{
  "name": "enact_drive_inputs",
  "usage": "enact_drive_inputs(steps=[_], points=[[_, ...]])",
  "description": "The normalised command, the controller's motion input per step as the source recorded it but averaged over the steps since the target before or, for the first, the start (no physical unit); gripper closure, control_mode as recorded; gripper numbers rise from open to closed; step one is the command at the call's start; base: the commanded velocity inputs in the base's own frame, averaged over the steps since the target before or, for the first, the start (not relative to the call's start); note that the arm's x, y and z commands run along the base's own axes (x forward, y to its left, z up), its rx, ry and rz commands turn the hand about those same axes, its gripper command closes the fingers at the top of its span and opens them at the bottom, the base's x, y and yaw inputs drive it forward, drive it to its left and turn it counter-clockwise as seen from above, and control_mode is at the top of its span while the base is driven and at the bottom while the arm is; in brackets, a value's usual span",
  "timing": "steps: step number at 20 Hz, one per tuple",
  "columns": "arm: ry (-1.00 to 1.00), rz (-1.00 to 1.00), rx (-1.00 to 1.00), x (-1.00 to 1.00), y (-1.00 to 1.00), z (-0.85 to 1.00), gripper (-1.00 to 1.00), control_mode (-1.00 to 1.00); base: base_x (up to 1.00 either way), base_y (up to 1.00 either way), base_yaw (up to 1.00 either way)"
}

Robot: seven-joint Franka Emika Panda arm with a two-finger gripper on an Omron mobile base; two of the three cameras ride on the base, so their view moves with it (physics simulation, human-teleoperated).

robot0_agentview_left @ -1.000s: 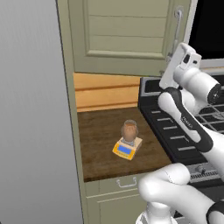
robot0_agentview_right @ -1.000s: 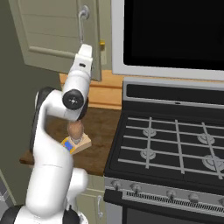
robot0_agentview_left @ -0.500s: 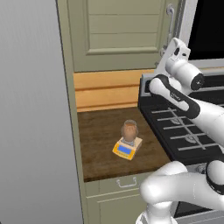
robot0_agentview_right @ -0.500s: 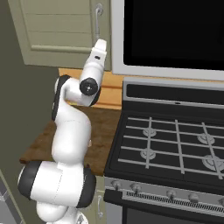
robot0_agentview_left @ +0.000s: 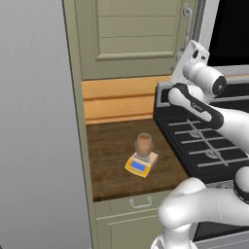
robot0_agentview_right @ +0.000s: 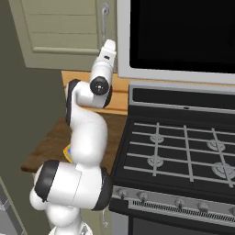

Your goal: Pick the honey bottle and place it on the digital scale for weighing, and close the cabinet.

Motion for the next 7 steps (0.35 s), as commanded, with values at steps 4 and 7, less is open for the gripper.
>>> enact_drive_inputs(steps=[4,7], points=[[0.00,-0.02,0.00,0.66,0.00,0.00,-1.00,-1.00,0.00,0.00,0.00],[-0.02,-0.05,0.00,0.73,0.00,0.00,-1.00,-1.00,0.00,0.00,0.00]])
